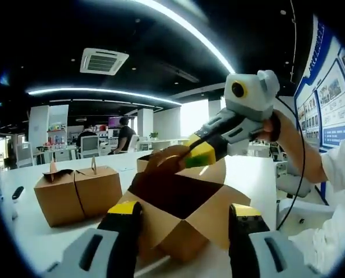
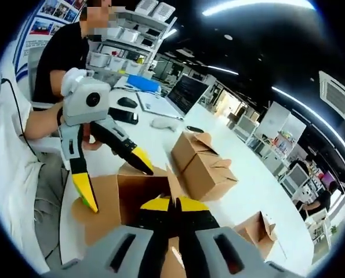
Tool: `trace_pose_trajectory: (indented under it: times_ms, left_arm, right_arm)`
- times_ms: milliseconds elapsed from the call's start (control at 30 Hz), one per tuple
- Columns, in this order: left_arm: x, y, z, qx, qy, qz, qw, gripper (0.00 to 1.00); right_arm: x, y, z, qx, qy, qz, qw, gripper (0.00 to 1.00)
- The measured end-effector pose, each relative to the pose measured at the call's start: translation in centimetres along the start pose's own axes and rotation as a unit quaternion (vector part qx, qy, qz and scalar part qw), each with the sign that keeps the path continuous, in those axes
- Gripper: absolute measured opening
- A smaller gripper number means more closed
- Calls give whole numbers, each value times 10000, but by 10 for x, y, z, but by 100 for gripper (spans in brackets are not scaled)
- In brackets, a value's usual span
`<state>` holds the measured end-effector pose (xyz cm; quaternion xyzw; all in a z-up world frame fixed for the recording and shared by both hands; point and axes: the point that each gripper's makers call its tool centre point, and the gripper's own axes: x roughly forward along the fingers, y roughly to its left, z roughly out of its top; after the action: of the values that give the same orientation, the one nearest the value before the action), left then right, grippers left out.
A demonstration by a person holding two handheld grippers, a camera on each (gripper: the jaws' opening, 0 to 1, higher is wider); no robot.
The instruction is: Pick up one paper box from the group, open the paper box, and remove the item inside
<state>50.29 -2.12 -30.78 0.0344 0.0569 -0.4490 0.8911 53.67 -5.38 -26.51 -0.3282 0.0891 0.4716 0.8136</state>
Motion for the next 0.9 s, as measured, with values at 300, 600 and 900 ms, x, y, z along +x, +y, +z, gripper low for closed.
trace_pose_trajectory:
  times_ms: [300, 600, 900]
  left_arm:
    - [0, 0, -1, 36, -8, -9, 10000, 62]
    - [0, 1, -1, 73, -14, -16, 10000, 62]
    - [1, 1, -1, 102, -5, -3, 9999, 61]
  right_arm:
    - [1, -14, 8, -42, 49, -117, 9999, 4]
    - [5, -30, 11, 571, -114, 35, 9983, 5]
    - [9, -44, 8, 1407, -409, 310, 9887, 5]
